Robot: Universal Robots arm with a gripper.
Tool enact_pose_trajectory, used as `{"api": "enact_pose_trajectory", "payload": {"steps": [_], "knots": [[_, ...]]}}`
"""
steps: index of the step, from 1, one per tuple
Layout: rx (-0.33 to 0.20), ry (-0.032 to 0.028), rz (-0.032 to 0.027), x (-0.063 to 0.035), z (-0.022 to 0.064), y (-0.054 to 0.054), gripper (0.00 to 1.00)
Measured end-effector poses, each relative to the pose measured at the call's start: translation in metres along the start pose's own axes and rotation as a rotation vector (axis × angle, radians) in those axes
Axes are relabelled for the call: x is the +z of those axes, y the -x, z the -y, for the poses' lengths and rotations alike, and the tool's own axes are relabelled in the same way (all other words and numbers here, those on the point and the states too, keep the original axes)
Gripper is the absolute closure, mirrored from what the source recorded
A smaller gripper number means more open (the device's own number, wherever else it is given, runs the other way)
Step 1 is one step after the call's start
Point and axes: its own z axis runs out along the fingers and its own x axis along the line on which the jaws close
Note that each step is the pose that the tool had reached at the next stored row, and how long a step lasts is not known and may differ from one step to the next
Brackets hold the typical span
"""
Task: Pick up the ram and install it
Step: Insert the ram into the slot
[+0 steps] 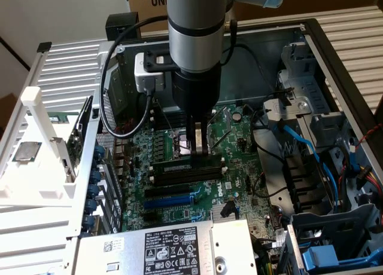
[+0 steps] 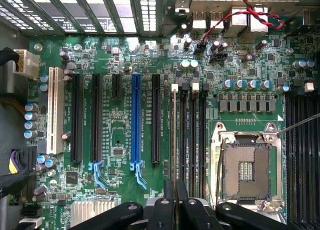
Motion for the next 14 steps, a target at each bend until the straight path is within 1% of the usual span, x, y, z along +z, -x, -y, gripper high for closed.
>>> {"api": "enact_pose_trajectory", "payload": {"steps": [3, 14], "knots": [[0.000, 0.0001, -0.0003, 0.0018, 0.0002, 0.0001, 0.88], [0.000, 0.0002, -0.0004, 0.0032, 0.0001, 0.0017, 0.88]]}}
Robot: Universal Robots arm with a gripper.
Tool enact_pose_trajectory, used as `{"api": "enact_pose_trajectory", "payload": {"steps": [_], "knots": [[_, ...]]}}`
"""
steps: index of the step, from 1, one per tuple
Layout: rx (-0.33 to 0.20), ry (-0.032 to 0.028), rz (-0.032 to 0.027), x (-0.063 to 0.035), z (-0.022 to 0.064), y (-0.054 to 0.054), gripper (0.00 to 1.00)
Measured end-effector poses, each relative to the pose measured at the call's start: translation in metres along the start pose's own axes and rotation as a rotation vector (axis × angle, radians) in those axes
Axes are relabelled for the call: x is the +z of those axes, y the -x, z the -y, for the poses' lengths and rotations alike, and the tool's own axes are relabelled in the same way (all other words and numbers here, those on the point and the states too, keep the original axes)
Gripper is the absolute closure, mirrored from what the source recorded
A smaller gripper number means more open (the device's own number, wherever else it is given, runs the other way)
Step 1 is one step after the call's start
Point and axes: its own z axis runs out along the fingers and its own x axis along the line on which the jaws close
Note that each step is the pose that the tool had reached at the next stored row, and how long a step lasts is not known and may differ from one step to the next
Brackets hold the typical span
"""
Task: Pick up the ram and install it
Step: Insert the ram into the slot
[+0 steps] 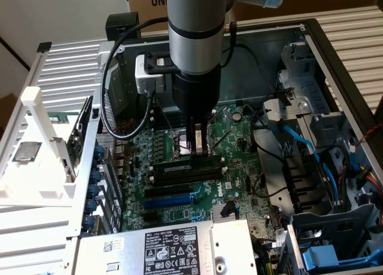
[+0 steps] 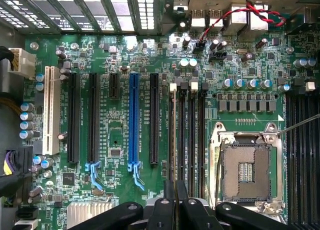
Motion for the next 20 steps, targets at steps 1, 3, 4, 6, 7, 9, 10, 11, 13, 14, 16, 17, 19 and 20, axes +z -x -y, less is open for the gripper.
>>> {"api": "enact_pose_trajectory", "payload": {"steps": [1, 3, 4, 6, 7, 9, 10, 11, 13, 14, 16, 17, 19, 20], "knots": [[0.000, -0.0001, 0.0002, 0.0002, 0.0000, 0.0000, 0.88], [0.000, -0.0001, 0.0002, 0.0007, -0.0002, 0.0000, 0.88], [0.000, -0.0001, 0.0003, 0.0011, -0.0005, 0.0000, 0.88], [0.000, 0.0000, 0.0001, 0.0016, -0.0010, 0.0000, 0.88], [0.000, 0.0000, 0.0000, 0.0016, -0.0010, 0.0000, 0.88], [0.000, -0.0001, 0.0002, 0.0019, -0.0010, 0.0001, 0.88], [0.000, -0.0003, 0.0005, 0.0021, -0.0010, 0.0003, 0.88], [0.000, -0.0003, 0.0005, 0.0022, -0.0010, 0.0004, 0.88], [0.000, 0.0000, 0.0000, 0.0023, -0.0010, 0.0004, 0.88], [0.000, -0.0001, 0.0002, 0.0027, -0.0010, 0.0004, 0.88], [0.000, -0.0001, 0.0001, 0.0027, -0.0010, 0.0004, 0.88], [0.000, -0.0001, 0.0002, 0.0030, -0.0010, 0.0004, 0.88], [0.000, -0.0001, 0.0002, 0.0034, -0.0010, 0.0004, 0.88], [0.000, 0.0000, 0.0001, 0.0036, -0.0010, 0.0004, 0.88]]}}
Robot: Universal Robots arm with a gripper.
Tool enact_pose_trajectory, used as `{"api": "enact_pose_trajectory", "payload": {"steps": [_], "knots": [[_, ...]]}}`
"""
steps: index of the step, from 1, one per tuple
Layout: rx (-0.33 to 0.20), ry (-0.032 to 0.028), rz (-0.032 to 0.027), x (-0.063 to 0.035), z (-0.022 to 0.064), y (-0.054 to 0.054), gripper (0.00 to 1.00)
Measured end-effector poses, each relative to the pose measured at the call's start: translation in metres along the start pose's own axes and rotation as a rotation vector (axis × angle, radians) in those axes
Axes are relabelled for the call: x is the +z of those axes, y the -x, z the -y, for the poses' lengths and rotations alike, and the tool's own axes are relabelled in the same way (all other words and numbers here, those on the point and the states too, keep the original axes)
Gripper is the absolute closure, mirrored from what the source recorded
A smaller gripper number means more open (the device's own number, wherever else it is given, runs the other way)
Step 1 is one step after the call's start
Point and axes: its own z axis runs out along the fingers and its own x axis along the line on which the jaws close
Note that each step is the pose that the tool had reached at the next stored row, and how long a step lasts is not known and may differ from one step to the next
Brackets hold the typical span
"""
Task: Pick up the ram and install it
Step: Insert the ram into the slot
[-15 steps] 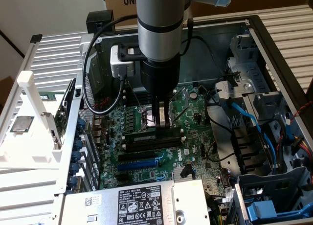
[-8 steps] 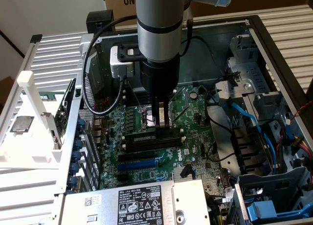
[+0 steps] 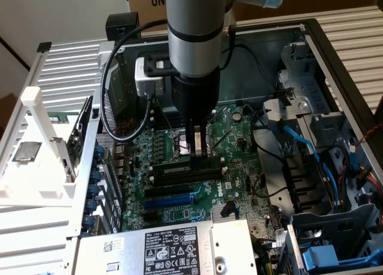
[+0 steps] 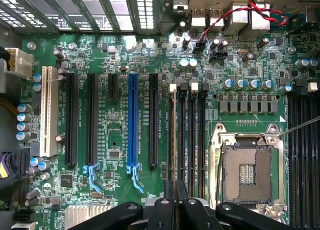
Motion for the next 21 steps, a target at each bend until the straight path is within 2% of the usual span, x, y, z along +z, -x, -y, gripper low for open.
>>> {"api": "enact_pose_trajectory", "payload": {"steps": [21], "knots": [[0.000, -0.0001, -0.0001, 0.0025, 0.0001, 0.0002, 0.88]]}}
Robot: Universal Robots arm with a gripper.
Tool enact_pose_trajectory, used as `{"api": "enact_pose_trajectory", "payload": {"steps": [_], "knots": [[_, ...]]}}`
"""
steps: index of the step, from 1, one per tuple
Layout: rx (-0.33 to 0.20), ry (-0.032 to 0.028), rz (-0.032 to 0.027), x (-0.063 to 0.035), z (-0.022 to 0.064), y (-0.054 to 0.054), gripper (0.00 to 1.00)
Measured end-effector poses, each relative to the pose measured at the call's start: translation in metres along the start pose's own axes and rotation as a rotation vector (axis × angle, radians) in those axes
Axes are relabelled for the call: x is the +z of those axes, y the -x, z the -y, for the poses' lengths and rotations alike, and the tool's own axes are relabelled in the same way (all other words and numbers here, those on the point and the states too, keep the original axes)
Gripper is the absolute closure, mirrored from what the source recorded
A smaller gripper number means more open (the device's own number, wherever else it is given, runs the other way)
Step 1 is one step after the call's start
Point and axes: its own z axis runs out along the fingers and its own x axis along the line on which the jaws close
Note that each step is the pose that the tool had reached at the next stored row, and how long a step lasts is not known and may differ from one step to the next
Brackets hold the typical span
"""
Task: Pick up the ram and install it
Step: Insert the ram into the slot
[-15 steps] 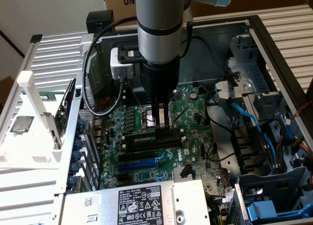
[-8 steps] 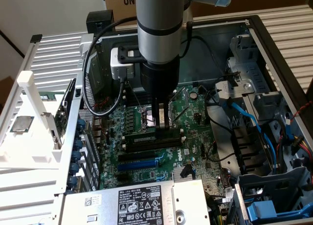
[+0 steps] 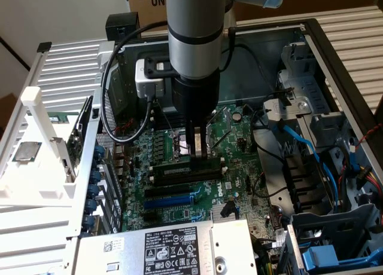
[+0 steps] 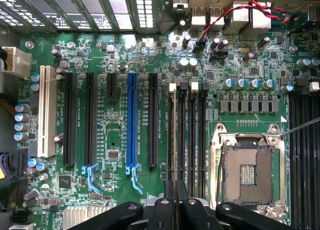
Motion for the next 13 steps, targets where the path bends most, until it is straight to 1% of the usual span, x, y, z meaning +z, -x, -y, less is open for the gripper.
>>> {"api": "enact_pose_trajectory", "payload": {"steps": [13], "knots": [[0.000, 0.0001, -0.0002, 0.0014, 0.0001, -0.0003, 0.88]]}}
